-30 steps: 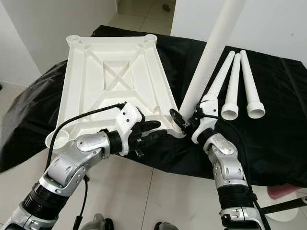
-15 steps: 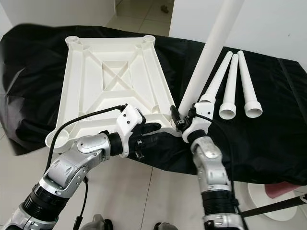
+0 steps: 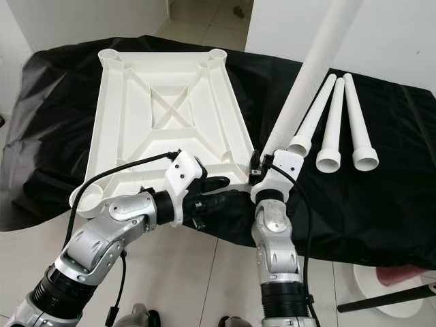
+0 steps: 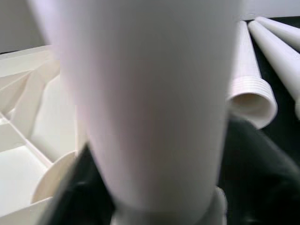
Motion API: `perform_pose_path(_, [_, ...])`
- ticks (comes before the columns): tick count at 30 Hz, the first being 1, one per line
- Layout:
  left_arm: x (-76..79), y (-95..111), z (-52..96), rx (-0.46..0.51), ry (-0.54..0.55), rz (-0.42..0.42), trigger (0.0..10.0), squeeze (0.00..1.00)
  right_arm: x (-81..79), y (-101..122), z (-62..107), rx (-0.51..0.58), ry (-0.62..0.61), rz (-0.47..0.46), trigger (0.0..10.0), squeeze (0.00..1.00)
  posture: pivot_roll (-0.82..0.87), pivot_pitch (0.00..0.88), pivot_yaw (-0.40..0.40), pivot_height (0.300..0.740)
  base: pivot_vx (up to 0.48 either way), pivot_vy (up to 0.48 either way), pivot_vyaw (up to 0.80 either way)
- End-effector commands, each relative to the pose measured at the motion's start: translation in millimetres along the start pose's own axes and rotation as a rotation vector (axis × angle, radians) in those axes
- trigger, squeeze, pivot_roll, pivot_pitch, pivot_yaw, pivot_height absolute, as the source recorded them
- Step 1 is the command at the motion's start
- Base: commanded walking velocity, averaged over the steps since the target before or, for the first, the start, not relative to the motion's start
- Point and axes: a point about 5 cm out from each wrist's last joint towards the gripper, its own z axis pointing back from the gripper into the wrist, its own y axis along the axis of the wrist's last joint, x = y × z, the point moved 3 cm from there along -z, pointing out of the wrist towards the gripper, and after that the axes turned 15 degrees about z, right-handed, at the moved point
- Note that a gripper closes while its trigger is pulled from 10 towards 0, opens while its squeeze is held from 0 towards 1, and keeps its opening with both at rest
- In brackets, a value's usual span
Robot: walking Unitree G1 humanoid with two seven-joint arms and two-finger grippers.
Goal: Building children table
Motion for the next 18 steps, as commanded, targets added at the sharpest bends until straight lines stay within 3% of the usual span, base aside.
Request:
perform_pose_path(1, [3.1, -2.9, -0.4, -0.004, -0.002, 0.012, 10.0, 0.00, 9.5, -20.7, 3.7, -0.081, -0.015, 0.016, 10.0, 1.00, 0.05, 0.130, -0.047, 0.740, 0.000, 0.000, 0.00])
perform_pose_path(10, [0.0, -1.9, -0.8, -0.008, -0.003, 0.004, 10.0, 0.00, -3.1, -1.1, -2.2, 0.047, 0.236, -0.053, 10.0, 1.00, 0.04, 0.122, -0.040, 0.740, 0.000, 0.000, 0.00])
perform_pose_path(11, [-0.9, -1.4, -1.2, -0.008, -0.002, 0.002, 10.0, 0.00, -5.1, 2.0, -3.3, 0.063, 0.319, -0.046, 10.0, 0.00, 0.04, 0.117, -0.037, 0.740, 0.000, 0.000, 0.00])
perform_pose_path(12, [-0.9, -1.4, -1.2, -0.008, -0.002, 0.002, 10.0, 0.00, -5.1, 2.0, -3.3, 0.063, 0.319, -0.046, 10.0, 0.00, 0.04, 0.117, -0.037, 0.740, 0.000, 0.000, 0.00])
perform_pose_path(15, [-2.2, 0.2, -2.4, -0.004, -0.004, 0.001, 10.0, 0.00, -5.7, 6.8, -7.6, 0.103, 0.505, 0.009, 10.0, 0.00, 0.03, 0.114, -0.033, 0.740, 0.000, 0.000, 0.00])
perform_pose_path(18, [-2.4, 0.4, -2.6, -0.004, -0.005, 0.000, 10.0, 0.00, -6.0, 7.6, -9.1, 0.114, 0.544, 0.033, 10.0, 0.00, 0.03, 0.112, -0.028, 0.740, 0.000, 0.000, 0.00])
